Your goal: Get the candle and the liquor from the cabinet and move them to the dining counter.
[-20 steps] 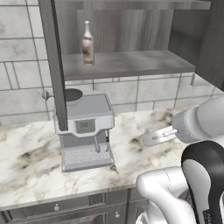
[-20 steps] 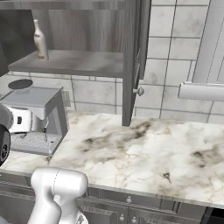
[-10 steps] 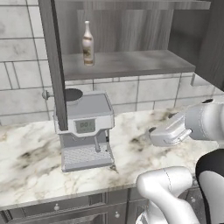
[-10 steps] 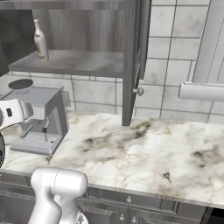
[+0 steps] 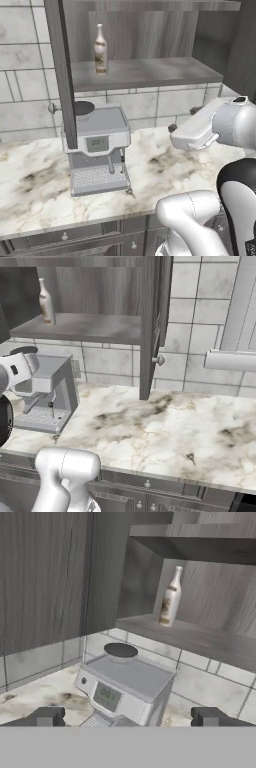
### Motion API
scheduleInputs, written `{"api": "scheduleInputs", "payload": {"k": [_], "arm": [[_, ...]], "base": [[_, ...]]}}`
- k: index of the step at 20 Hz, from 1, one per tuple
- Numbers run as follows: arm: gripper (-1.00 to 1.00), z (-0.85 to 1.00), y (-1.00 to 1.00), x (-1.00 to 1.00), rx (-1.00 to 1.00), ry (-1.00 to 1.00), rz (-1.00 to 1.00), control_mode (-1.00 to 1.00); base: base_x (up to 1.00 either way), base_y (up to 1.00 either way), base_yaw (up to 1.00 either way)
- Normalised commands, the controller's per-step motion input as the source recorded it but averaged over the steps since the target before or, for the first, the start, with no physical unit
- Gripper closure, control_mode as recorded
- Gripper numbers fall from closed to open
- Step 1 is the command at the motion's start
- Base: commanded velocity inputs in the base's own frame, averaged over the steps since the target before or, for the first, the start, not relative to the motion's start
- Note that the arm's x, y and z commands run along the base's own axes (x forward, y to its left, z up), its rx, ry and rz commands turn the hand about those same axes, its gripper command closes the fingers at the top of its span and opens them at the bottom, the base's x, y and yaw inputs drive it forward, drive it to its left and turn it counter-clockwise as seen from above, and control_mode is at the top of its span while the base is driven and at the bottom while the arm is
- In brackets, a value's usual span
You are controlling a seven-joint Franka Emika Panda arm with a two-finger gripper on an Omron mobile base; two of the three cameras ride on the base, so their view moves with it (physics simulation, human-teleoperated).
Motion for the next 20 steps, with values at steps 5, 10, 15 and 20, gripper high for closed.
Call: {"api": "scheduleInputs", "payload": {"k": [5, 10, 15, 20], "arm": [[-1.0, 0.36, 0.02, 0.53, 0.09, -0.12, 0.0, -1.0], [-1.0, 0.35, 0.07, 0.53, 0.08, -0.08, 0.0, -1.0], [-1.0, 0.35, 0.15, 0.54, 0.05, -0.02, 0.0, -1.0], [-1.0, 0.29, 0.12, 0.51, 0.03, 0.0, 0.0, -1.0]], "base": [[0.0, 0.0, 0.0], [0.0, 0.0, 0.0], [0.0, 0.0, 0.0], [0.0, 0.0, 0.0]]}}
